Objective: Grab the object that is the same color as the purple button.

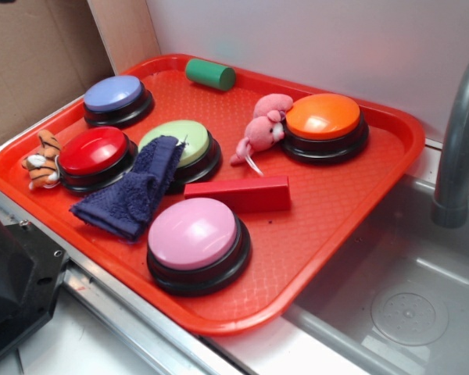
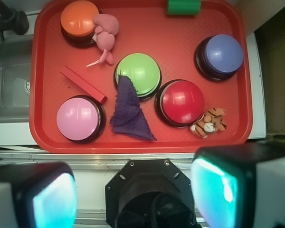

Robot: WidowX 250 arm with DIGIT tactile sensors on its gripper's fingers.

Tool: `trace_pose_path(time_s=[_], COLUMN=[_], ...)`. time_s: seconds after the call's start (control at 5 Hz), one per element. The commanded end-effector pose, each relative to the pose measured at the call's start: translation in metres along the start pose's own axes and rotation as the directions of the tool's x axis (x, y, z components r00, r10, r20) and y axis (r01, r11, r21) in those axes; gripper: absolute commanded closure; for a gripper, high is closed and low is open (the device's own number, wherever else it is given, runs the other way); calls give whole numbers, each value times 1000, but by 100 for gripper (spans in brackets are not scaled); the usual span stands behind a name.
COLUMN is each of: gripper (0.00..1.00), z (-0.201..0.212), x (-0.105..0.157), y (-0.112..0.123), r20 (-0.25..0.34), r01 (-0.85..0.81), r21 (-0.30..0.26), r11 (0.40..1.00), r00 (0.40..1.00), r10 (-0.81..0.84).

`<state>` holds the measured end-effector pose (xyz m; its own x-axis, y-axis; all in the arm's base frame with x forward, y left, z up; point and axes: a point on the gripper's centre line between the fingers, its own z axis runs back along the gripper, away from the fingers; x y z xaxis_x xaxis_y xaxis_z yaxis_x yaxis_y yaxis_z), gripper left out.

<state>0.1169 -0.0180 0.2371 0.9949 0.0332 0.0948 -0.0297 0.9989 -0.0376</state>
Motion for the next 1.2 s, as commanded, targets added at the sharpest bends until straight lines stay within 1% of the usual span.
trace_pose_path(time_s=[0.0, 0.2, 0.4, 0.6, 0.8, 1.0], gripper=[0, 0, 0, 0, 0, 0], z=[0, -5, -13, -38, -67, -100], x=[0, -1, 0, 3, 7, 8], y=[0, 2, 1, 0, 0, 2], r20=[0, 10, 31, 14, -2, -19], r01=[0, -18, -58, -118, -198, -279], r21=[0, 1, -26, -83, -75, -35], r11=[1000, 1000, 998, 990, 977, 960], r00=[1000, 1000, 998, 993, 980, 960], r10=[0, 18, 59, 120, 198, 278])
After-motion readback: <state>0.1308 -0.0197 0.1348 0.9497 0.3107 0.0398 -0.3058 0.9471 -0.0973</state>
